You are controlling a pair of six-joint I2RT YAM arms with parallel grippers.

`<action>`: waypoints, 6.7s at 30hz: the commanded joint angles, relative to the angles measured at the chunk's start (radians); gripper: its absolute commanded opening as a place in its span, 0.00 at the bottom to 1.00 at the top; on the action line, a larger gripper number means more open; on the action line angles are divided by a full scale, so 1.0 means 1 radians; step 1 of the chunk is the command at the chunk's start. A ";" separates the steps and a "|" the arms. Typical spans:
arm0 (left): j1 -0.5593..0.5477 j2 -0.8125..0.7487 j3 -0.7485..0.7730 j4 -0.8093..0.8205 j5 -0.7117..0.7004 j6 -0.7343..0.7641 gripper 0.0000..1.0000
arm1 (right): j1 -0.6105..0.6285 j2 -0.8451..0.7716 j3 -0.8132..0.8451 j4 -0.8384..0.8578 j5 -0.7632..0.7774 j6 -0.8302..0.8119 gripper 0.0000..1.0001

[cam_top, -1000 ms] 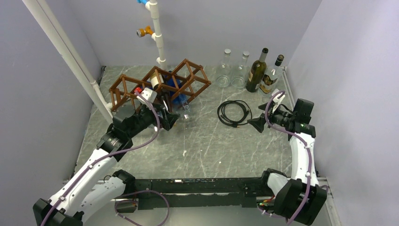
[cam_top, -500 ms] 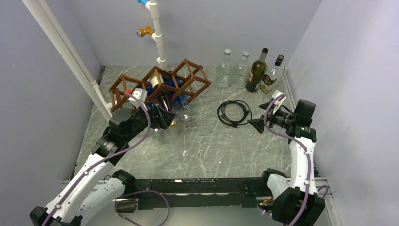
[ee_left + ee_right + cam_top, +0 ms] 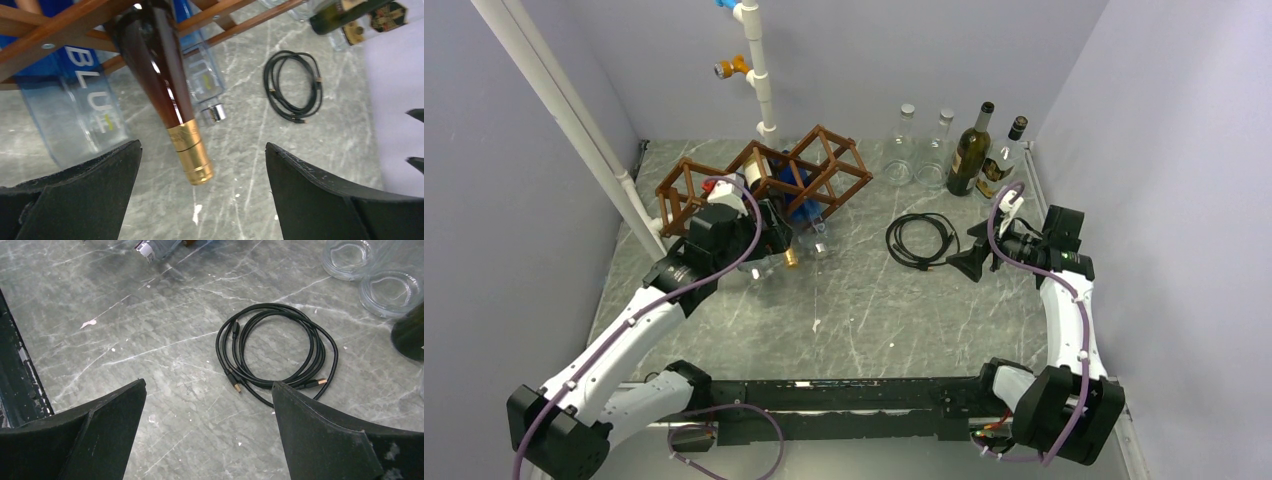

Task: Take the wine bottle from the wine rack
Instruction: Pick up the wine bottle from the wine rack.

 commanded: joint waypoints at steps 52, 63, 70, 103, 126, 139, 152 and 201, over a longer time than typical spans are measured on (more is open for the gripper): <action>0.111 0.257 -0.209 0.594 0.021 -0.068 0.87 | 0.033 0.051 0.043 -0.027 0.040 -0.064 0.99; 0.096 0.349 -0.193 0.611 -0.007 -0.098 0.84 | 0.039 0.052 0.043 -0.029 0.044 -0.067 0.99; 0.083 0.380 -0.175 0.604 -0.028 -0.104 0.82 | 0.038 0.057 0.043 -0.028 0.046 -0.069 0.99; 0.012 0.281 -0.166 0.576 -0.094 -0.066 0.00 | 0.049 0.052 0.043 -0.035 0.063 -0.084 1.00; -0.061 0.086 -0.274 0.633 -0.192 -0.021 0.00 | 0.050 0.046 0.040 -0.033 0.066 -0.084 1.00; -0.090 -0.024 -0.302 0.571 -0.189 -0.059 0.00 | 0.051 0.040 0.039 -0.033 0.063 -0.084 1.00; -0.126 -0.126 -0.325 0.535 -0.198 -0.080 0.00 | 0.053 0.033 0.034 -0.033 0.050 -0.085 0.99; -0.186 -0.402 -0.380 0.480 -0.181 -0.151 0.00 | 0.656 0.390 0.304 0.307 0.103 0.522 0.99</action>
